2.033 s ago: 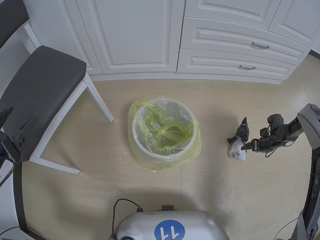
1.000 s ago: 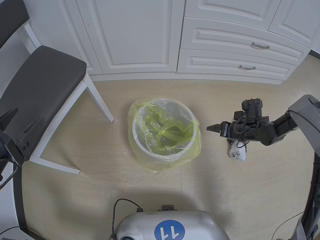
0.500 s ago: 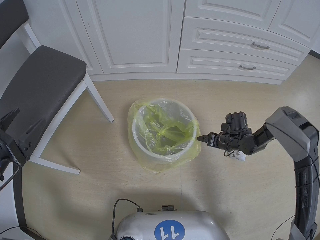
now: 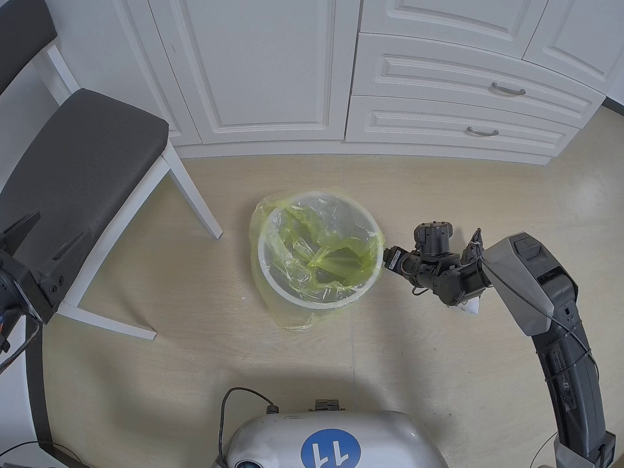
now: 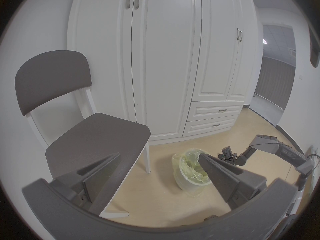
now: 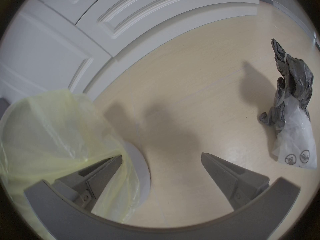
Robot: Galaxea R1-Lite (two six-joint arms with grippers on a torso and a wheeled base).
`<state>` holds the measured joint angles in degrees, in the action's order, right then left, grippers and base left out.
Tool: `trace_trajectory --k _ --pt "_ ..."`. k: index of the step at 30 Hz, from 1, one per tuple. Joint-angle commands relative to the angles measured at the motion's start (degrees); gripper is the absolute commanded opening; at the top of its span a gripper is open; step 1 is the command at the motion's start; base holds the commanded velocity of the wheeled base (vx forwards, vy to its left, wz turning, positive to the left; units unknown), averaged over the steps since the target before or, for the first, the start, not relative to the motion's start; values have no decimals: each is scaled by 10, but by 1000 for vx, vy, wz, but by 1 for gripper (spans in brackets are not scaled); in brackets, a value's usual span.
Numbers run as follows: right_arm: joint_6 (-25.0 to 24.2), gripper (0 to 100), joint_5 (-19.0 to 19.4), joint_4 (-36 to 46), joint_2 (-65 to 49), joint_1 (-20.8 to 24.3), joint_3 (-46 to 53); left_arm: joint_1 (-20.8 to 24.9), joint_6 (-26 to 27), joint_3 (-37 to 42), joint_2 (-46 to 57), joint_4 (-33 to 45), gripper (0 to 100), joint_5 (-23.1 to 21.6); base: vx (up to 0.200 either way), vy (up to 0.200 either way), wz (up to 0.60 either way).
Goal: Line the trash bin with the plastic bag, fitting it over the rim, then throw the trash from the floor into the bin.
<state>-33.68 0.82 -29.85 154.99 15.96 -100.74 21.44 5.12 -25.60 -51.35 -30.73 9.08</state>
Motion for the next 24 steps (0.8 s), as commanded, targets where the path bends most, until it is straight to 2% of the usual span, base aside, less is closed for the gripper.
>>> trace_trajectory --k 1,8,11,13,16,18,20,21,23,24 --pt "-31 100 -18 5 37 2 -44 0 0 0 -6 0 100 1 0 0 0" --pt "-23 100 -13 6 18 6 3 0 0 6 -9 0 100 1 0 0 0" --pt "0 100 -5 -1 -19 7 49 0 -1 6 -16 -1 100 1 0 0 0" --pt "6 100 14 -1 -50 1 79 1 -1 8 -21 -1 100 1 0 0 0" --pt "23 100 63 -5 -99 -16 128 6 0 16 -38 -1 100 0 0 0 0" --pt "34 100 73 -7 -117 -24 147 10 -1 20 -50 -1 100 0 0 0 0" --pt "49 100 75 -13 -159 -37 191 12 -14 20 -86 -5 100 0 0 0 0" --pt "52 100 74 -16 -201 -51 236 12 -50 17 -121 -14 100 -2 0 0 0" --pt "52 100 74 -16 -205 -51 239 12 -54 16 -124 -15 100 -3 0 0 0" --pt "42 100 67 -15 -268 -65 296 11 -115 6 -176 -41 100 -50 0 0 0"
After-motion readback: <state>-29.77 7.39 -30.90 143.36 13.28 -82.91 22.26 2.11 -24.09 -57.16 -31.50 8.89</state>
